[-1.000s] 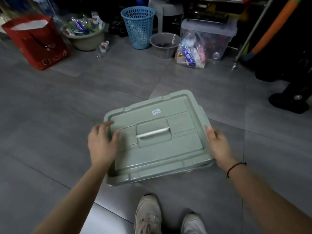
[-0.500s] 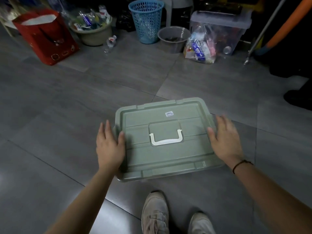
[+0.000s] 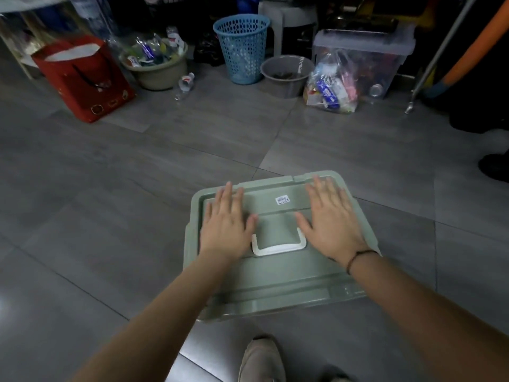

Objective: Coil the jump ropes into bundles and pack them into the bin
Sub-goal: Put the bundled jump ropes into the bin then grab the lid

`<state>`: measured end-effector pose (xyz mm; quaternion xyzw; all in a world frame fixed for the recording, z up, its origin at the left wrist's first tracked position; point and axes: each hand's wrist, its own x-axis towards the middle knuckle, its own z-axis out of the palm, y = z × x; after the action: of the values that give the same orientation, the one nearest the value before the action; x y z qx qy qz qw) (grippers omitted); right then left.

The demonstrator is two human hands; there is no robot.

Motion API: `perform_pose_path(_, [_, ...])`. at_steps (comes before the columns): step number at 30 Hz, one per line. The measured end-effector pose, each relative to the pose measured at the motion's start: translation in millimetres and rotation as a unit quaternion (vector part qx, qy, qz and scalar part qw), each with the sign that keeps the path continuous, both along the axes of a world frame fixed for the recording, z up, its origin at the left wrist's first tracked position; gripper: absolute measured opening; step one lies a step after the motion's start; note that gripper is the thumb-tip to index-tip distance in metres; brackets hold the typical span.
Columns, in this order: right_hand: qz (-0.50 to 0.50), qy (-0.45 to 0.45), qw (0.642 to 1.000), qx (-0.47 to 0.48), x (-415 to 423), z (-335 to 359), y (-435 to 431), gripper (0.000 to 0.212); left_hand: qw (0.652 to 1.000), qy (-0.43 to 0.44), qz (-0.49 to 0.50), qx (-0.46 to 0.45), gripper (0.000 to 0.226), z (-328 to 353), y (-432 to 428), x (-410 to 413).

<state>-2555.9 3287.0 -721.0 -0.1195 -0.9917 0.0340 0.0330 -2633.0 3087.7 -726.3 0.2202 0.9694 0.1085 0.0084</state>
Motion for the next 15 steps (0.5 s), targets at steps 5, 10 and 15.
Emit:
perform_pose_path(5, [-0.023, -0.045, 0.999, -0.015, -31, -32, -18, 0.072, 0.998, -0.027, 0.01, -0.058, 0.066, -31, 47, -5])
perform_pose_path(10, [0.016, -0.087, 0.989, -0.118, -38, -8, 12, 0.069, 0.993, -0.12, -0.011, -0.017, 0.059, -10, 36, -24])
perform_pose_path(15, [-0.042, -0.032, 0.997, -0.061, 27, -19, 60, 0.069, 0.997, -0.033, 0.059, -0.029, 0.056, -14, -38, 3])
